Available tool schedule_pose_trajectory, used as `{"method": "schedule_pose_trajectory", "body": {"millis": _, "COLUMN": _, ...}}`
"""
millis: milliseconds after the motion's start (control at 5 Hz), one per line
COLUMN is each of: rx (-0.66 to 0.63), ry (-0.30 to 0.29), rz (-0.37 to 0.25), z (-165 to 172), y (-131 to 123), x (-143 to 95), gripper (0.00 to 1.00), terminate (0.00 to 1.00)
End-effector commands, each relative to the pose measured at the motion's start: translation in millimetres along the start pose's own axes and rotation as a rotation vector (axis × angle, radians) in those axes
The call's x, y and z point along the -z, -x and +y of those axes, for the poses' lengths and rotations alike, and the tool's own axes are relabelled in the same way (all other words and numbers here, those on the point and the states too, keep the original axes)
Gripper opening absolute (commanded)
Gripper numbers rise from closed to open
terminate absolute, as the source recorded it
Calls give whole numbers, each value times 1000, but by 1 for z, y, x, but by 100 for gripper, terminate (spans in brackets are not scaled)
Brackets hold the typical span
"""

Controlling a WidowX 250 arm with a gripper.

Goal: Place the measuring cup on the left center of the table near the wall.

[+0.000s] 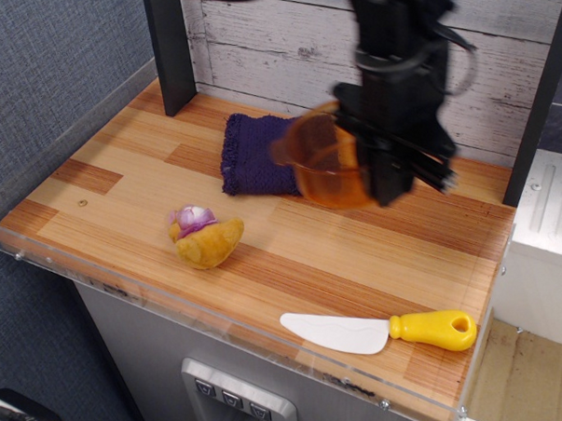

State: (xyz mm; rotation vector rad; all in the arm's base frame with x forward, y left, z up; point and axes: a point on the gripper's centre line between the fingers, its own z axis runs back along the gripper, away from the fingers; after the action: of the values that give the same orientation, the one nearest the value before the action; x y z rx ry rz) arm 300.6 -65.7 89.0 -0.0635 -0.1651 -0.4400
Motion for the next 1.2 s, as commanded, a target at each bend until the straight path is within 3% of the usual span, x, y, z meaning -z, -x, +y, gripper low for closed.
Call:
{"method": "schedule_pose_trajectory", "body": {"millis": 0, "rx": -190, "ry": -7, "rz": -80, "z": 41, "y": 52, "x": -33, "gripper": 0, "terminate": 0}}
{"method": "schedule_pose_trajectory", "body": {"millis": 400, "rx": -323, "ry": 0, "rz": -83, "z": 77, "y": 94, "x": -35, "gripper": 0, "terminate": 0}}
{"method": "schedule_pose_trajectory", "body": {"millis": 600, "rx": -348, "ry": 11, "rz": -78, "z": 98, "y": 100, "x": -33, "gripper": 0, "terminate": 0}}
{"method": "schedule_pose_trajectory", "body": {"millis": 800, "rx": -367, "ry": 17, "rz": -85, "z": 119, "y": 90, "x": -30, "gripper": 0, "terminate": 0}}
{"method": "schedule_pose_trajectory", "body": {"millis": 1000, "rx": -350, "ry": 26, "rz": -96, "z": 133, "y": 64, "x": -25, "gripper": 0, "terminate": 0}}
